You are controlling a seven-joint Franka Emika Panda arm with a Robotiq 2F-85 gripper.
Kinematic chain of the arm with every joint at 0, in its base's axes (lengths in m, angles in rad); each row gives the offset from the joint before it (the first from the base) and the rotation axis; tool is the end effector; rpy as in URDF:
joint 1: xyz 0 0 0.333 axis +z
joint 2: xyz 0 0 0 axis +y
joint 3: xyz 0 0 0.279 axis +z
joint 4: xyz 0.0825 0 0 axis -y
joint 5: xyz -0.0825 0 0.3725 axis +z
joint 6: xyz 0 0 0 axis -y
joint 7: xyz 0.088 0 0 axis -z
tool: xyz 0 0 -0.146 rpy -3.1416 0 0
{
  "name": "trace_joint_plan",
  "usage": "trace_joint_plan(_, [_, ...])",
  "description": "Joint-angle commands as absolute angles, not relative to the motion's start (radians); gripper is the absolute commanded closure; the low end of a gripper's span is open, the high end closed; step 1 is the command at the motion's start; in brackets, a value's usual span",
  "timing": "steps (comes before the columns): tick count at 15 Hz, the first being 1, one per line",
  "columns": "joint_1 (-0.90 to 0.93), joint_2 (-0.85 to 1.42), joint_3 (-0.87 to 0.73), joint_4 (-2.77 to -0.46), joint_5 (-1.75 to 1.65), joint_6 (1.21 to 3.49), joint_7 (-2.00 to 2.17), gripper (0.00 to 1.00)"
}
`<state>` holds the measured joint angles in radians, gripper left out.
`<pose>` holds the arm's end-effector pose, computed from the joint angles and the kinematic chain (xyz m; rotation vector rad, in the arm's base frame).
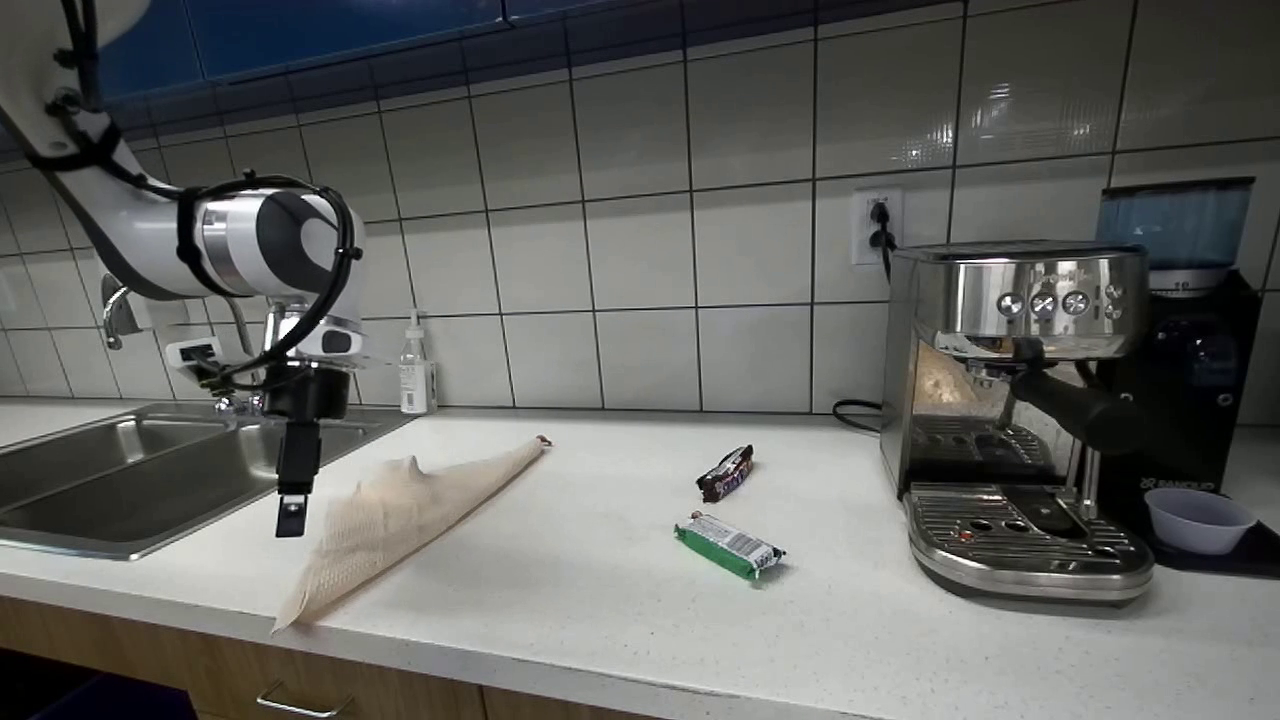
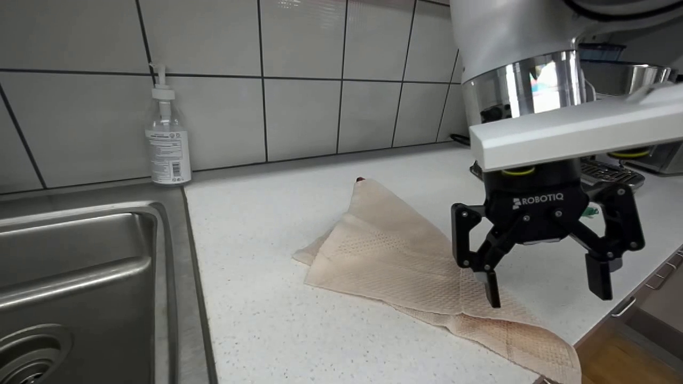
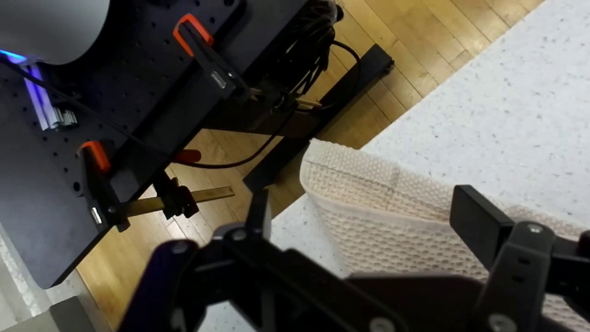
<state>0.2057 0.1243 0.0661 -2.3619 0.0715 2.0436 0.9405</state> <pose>0.4085 0.1215 0.1853 2.7022 -1.0083 -0.5862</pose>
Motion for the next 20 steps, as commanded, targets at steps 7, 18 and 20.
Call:
trace_joint_plan(7, [0.149,0.082,0.074,-2.441,0.134,2.079,0.860,0.00])
trace_joint_plan(18, [0.132,0.066,0.070,-2.486,0.170,2.143,0.692,0.00])
trace_joint_plan(20, [0.141,0.107,0.072,-2.453,0.142,2.125,0.737,0.00])
